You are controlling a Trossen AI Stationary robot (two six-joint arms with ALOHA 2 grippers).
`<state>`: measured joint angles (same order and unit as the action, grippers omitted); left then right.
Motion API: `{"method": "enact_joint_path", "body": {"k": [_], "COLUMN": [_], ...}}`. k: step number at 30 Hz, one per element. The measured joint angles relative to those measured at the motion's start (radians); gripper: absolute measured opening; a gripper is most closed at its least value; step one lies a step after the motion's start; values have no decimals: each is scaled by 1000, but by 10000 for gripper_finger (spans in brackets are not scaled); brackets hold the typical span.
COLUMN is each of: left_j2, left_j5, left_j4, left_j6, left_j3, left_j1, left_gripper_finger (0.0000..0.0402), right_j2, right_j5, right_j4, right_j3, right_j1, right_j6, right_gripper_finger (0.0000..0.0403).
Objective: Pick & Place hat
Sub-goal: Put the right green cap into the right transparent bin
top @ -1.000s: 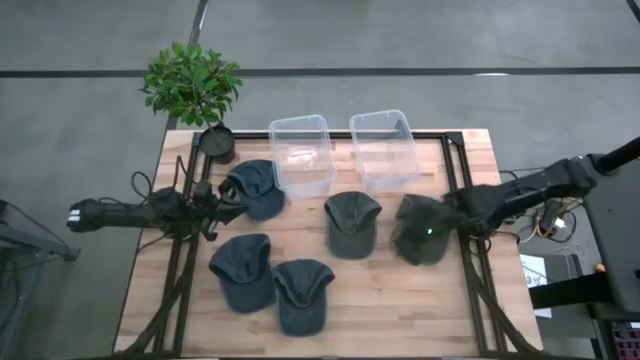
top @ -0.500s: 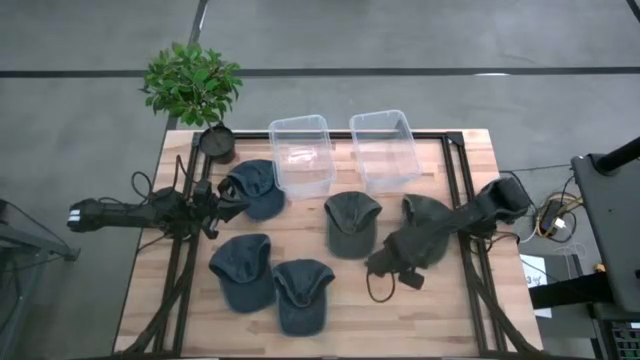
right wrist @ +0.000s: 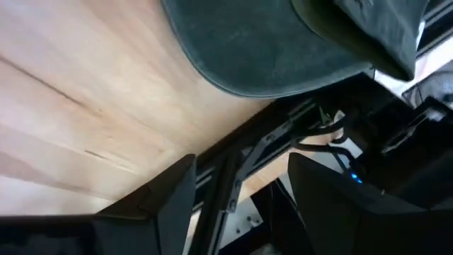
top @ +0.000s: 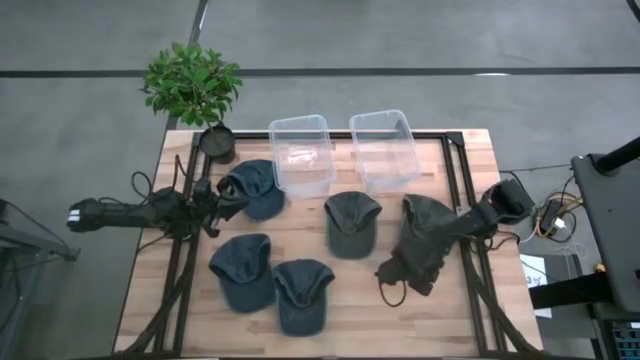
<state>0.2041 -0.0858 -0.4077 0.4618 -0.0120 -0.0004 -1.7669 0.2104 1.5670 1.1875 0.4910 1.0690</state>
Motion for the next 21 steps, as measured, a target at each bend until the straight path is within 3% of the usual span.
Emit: {"method": "enact_joint_path", "body": {"k": [5,15,21], "left_j2": [4,6,8], "left_j5": [0,1,1], "left_j4": [3,44,51], "left_j6": [0,9,20], "left_j3": [0,0,1], "left_j1": [0,0,0], "left_gripper_finger": [0,0,0], "right_j2": [38,31,31], "right_j5": [0,-185,-241], "right_j4": [2,-47,-83], "right_j3": [-52,-107,-158], "right_j1": [55,225,312], "right_j6": [84,-193,-307], "right_gripper_finger": [224,221,221]}}
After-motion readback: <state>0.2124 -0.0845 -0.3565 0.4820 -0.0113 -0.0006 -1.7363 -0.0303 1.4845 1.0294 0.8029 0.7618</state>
